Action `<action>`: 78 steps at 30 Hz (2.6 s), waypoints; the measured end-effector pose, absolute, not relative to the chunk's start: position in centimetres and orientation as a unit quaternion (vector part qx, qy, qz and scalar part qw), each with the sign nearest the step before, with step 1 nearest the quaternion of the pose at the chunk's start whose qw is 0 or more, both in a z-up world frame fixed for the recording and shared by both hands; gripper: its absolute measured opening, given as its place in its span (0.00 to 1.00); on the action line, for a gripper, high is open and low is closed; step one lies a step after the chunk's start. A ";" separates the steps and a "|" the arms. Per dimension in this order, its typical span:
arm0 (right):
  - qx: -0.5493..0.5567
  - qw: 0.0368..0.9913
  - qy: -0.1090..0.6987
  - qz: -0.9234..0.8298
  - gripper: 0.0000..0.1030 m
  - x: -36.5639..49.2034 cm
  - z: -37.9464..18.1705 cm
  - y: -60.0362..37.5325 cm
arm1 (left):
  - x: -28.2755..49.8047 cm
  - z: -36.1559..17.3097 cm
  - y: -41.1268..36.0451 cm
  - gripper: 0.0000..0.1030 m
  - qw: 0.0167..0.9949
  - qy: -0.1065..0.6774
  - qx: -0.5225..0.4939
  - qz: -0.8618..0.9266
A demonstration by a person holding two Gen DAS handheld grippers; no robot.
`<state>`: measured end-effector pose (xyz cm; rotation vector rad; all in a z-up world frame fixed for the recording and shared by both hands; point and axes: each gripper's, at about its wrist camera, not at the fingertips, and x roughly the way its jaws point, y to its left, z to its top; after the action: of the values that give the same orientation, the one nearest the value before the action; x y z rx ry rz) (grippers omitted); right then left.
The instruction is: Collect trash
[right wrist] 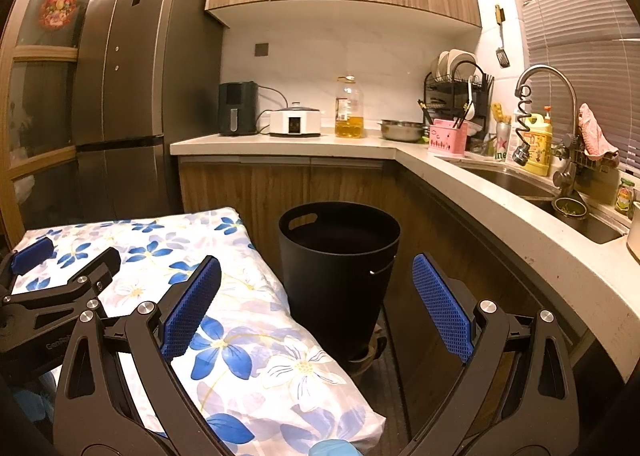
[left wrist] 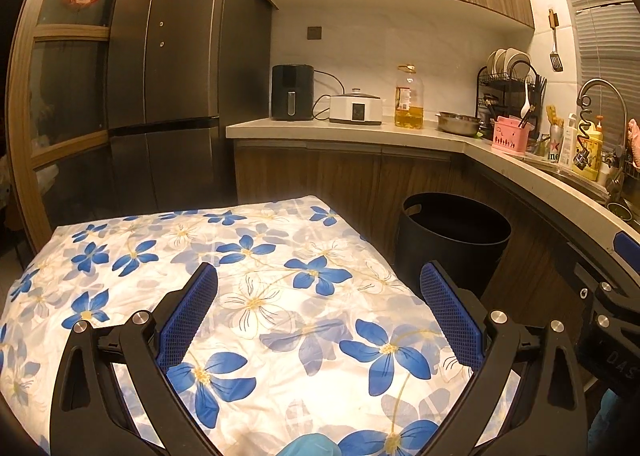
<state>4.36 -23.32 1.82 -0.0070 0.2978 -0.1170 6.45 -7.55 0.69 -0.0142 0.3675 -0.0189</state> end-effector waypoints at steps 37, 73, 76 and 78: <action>-0.003 0.987 0.153 -0.048 0.92 4.4 2.0 -22.5 | 5.4 1.3 -6.7 0.94 0.982 0.186 -0.012 -0.005; 0.000 0.987 0.151 -0.051 0.92 4.4 1.8 -22.6 | 5.6 1.0 -6.9 0.94 0.982 0.189 -0.013 -0.005; 0.001 0.987 0.150 -0.051 0.92 4.4 1.8 -22.6 | 5.5 0.9 -7.0 0.94 0.982 0.189 -0.013 -0.005; 0.001 0.987 0.151 -0.052 0.92 4.4 1.8 -22.7 | 5.5 1.0 -7.0 0.94 0.982 0.189 -0.013 -0.005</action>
<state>4.38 -22.67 1.77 0.0028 0.3025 -0.1048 5.54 -6.97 0.97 -0.0268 0.3811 -0.0106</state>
